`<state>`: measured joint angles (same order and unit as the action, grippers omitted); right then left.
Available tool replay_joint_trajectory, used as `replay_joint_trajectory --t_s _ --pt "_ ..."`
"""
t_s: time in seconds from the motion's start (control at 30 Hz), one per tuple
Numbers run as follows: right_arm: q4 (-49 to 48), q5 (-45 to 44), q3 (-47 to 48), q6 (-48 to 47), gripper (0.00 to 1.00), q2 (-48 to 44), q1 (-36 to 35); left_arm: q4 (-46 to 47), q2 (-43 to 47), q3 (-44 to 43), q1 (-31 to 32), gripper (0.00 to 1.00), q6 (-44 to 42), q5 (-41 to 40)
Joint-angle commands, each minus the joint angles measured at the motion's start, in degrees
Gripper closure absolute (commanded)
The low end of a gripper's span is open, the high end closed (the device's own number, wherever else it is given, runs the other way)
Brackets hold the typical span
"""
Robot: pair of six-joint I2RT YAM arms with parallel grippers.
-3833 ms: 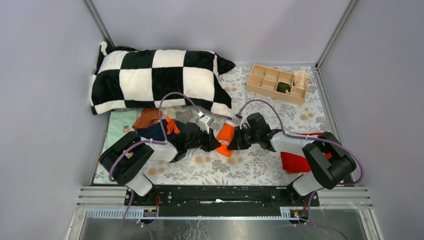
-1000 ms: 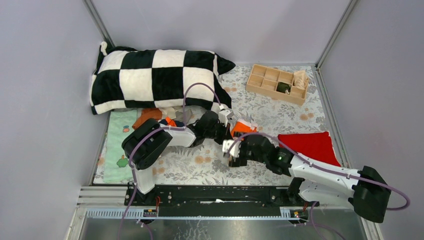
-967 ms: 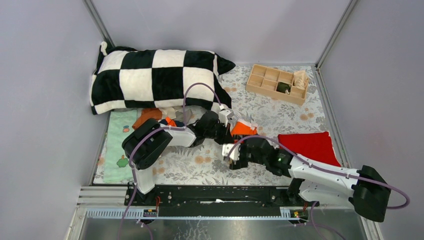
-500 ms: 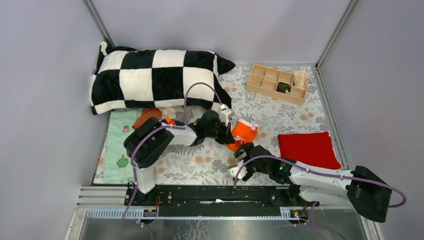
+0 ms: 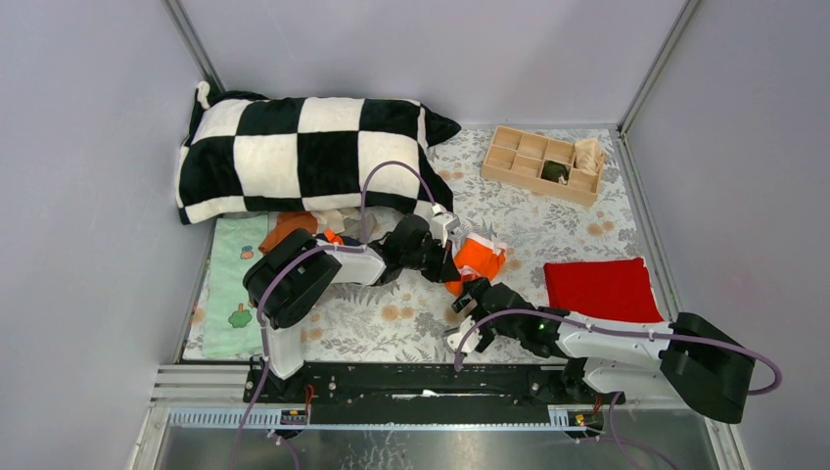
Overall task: Roll the underwear
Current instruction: Roll the underwear to the center of the board.
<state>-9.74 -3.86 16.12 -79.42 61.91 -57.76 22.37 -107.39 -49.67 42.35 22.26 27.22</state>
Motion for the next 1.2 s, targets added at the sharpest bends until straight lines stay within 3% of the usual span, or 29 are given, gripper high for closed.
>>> replay_joint_trajectory --t_s 0.0,0.23,0.37,0.6,0.8,0.93,1.17 --pt "-2.0 -1.0 2.0 -1.1 0.14 3.3 -0.4 -7.7 -3.0 1.3 0.0 1.0 -2.3 -0.8" --pt "-3.8 -4.1 3.7 1.0 0.29 8.0 -0.3 -7.6 -2.6 1.7 -0.2 1.0 -2.3 -0.5" --pt "-5.1 -4.9 4.4 2.3 0.49 9.6 0.6 -7.7 -2.4 2.0 -0.4 1.0 -2.3 -0.5" --pt "-8.1 -5.1 2.6 3.5 0.69 9.0 1.9 -7.6 -2.1 2.1 -0.8 1.0 -2.1 -0.6" --pt "-11.8 -4.6 2.0 5.9 1.0 9.6 2.1 -6.0 1.1 4.0 -2.4 0.8 -1.1 -1.0" --pt "-13.6 -4.1 2.0 7.3 1.0 10.8 2.1 -5.3 4.3 5.1 -3.8 0.66 -0.2 -1.5" --pt "-14.7 -3.1 1.5 8.2 1.0 10.6 2.1 -4.9 10.0 6.4 -6.0 0.54 2.3 -6.0"
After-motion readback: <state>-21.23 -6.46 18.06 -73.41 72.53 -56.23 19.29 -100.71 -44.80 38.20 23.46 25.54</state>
